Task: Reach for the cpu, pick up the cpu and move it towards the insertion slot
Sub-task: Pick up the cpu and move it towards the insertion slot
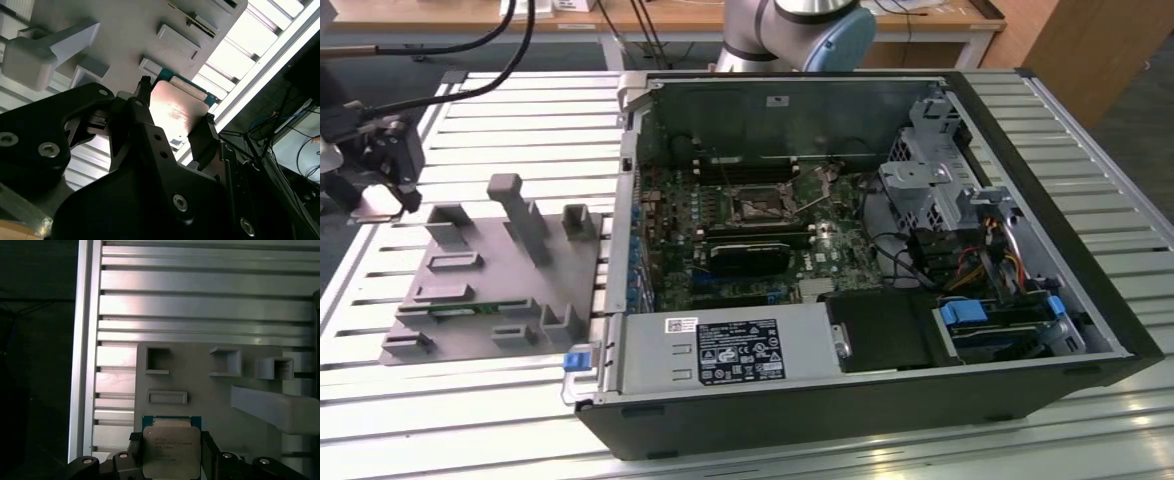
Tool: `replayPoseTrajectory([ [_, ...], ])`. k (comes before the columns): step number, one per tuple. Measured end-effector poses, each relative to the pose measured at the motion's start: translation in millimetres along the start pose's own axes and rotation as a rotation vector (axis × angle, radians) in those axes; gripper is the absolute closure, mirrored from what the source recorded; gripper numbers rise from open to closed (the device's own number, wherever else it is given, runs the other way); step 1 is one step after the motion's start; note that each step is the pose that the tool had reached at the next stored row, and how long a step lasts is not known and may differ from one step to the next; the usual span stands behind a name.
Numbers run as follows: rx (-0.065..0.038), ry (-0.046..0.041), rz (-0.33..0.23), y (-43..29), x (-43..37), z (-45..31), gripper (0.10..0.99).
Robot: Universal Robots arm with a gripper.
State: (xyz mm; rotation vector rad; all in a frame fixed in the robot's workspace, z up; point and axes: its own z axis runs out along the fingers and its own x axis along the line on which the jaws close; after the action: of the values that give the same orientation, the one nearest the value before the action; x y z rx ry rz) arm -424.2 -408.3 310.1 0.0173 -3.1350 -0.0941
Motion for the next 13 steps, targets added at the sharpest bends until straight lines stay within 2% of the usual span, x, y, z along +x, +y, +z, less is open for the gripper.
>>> replayPoseTrajectory([
  [13,0.0,0.0,0.0,2.4,0.2,-32.1,0.541],
])
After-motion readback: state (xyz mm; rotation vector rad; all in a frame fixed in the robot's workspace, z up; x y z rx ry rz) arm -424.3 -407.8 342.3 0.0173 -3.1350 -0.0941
